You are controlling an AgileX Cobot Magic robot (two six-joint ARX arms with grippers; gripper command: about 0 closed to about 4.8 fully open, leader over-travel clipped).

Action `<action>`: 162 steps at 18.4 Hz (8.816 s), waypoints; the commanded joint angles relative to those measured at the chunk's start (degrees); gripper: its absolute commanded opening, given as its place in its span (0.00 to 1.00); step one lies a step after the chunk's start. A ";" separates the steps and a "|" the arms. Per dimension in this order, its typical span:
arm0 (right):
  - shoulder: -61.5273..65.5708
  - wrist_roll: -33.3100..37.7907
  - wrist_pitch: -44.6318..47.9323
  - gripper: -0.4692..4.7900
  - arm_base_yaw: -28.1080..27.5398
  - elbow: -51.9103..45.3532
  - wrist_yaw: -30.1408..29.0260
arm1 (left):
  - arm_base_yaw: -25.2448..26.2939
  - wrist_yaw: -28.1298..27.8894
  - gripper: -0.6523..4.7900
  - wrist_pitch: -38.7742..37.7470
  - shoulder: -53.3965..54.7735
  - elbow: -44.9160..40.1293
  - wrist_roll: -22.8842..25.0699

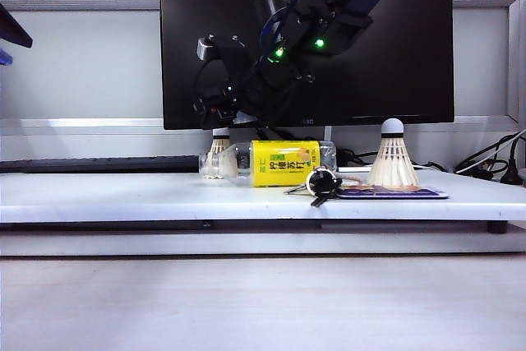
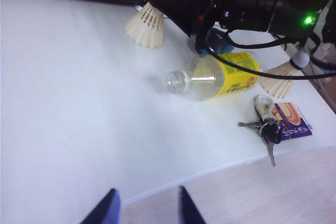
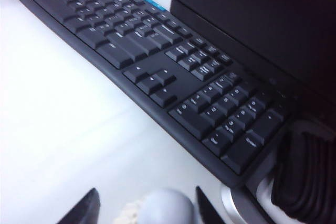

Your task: Stack the badminton balls on the table vertically.

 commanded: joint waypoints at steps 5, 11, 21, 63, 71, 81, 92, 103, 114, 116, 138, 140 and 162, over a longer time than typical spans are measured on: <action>0.09 -0.02 1.44 0.47 -1.01 0.22 0.31 | 0.07 0.00 0.40 0.68 -0.11 0.24 0.24; 0.55 0.02 1.62 0.47 -1.16 0.22 0.07 | 0.09 0.02 0.40 0.61 -0.11 0.24 0.24; 0.66 0.74 2.91 0.46 -1.16 0.22 -0.61 | 0.09 0.02 0.40 -0.20 -0.11 0.24 0.24; -26.77 -2.67 -31.34 0.29 -12.74 -3.23 -9.20 | 0.11 0.68 0.40 1.60 -0.17 0.24 0.02; -45.35 -1.27 -22.27 0.29 -17.40 -25.44 -8.87 | 0.07 1.29 0.40 -2.19 -0.20 0.22 0.04; -55.19 6.47 -2.47 0.30 -20.65 -47.30 -9.05 | 0.04 18.99 0.40 2.23 -0.15 0.22 1.75; -51.93 6.01 3.23 0.30 -20.72 -49.13 -4.98 | -3.96 20.57 0.40 4.61 -0.15 0.22 1.75; -47.58 6.05 5.38 0.30 -20.70 -51.10 -4.92 | -3.96 18.43 0.40 4.61 -0.15 0.20 1.77; -44.96 6.05 5.49 0.45 -20.57 -51.58 -5.31 | -3.96 18.01 0.40 4.61 -0.15 0.20 1.77; -45.22 6.08 6.21 0.48 -20.57 -51.34 -5.29 | -3.96 18.01 0.40 4.61 -0.15 0.20 1.77; -89.94 8.28 -5.84 0.47 -20.72 -58.31 -1.07 | -3.13 -4.15 0.40 12.35 -12.55 1.07 3.28; -100.00 11.19 -7.48 0.47 -20.70 -65.00 2.12 | -3.13 -9.92 0.40 10.91 -18.95 1.01 5.81; -121.70 21.00 -4.37 0.11 -20.28 -95.12 4.11 | -3.21 -13.90 0.27 -4.39 -41.51 -10.58 0.24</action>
